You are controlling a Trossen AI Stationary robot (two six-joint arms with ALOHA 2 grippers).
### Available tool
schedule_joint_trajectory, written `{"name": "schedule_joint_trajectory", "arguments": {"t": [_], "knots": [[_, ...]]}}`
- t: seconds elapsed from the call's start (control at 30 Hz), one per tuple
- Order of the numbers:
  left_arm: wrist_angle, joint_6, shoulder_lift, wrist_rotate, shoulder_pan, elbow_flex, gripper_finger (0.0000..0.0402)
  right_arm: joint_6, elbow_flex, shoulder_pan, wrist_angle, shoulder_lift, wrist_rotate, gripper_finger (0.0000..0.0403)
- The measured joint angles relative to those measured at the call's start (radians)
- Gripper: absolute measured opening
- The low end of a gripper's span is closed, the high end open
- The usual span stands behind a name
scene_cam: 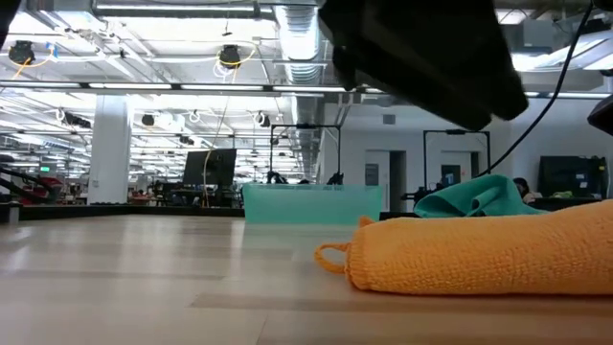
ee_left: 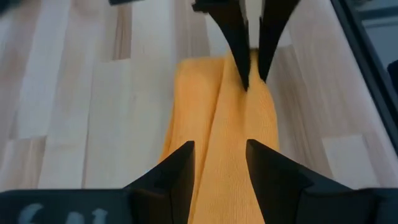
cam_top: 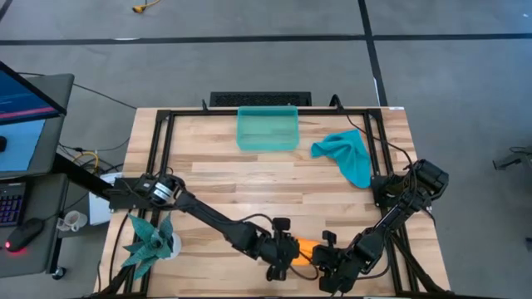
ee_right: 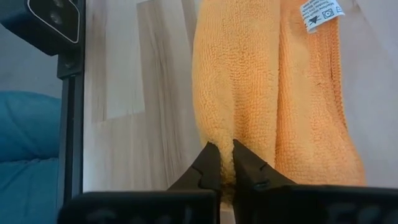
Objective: Roll microfiber towels into tight, uniform cylinder then place into a basket
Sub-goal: Roll the yellow microfiber cloth on the table
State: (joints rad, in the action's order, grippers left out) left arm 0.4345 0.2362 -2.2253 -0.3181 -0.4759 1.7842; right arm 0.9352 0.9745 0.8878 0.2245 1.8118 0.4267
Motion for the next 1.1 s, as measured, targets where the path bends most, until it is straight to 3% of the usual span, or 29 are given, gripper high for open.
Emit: {"name": "schedule_joint_trajectory", "arguments": {"t": [0.17, 0.3, 1.1], "knots": [[-0.138, 0.008, -0.002, 0.076, 0.006, -0.083, 0.0138, 0.0, 0.0, 0.0, 0.0, 0.0, -0.003, 0.0023], [-0.214, 0.023, -0.003, 0.078, 0.004, -0.144, 0.0138, 0.0, 0.0, 0.0, 0.0, 0.0, -0.003, 0.0028], [-0.214, 0.095, -0.051, 0.13, 0.008, -0.147, 0.0138, 0.0, 0.001, 0.0, 0.003, 0.0, -0.009, 0.0027]]}}
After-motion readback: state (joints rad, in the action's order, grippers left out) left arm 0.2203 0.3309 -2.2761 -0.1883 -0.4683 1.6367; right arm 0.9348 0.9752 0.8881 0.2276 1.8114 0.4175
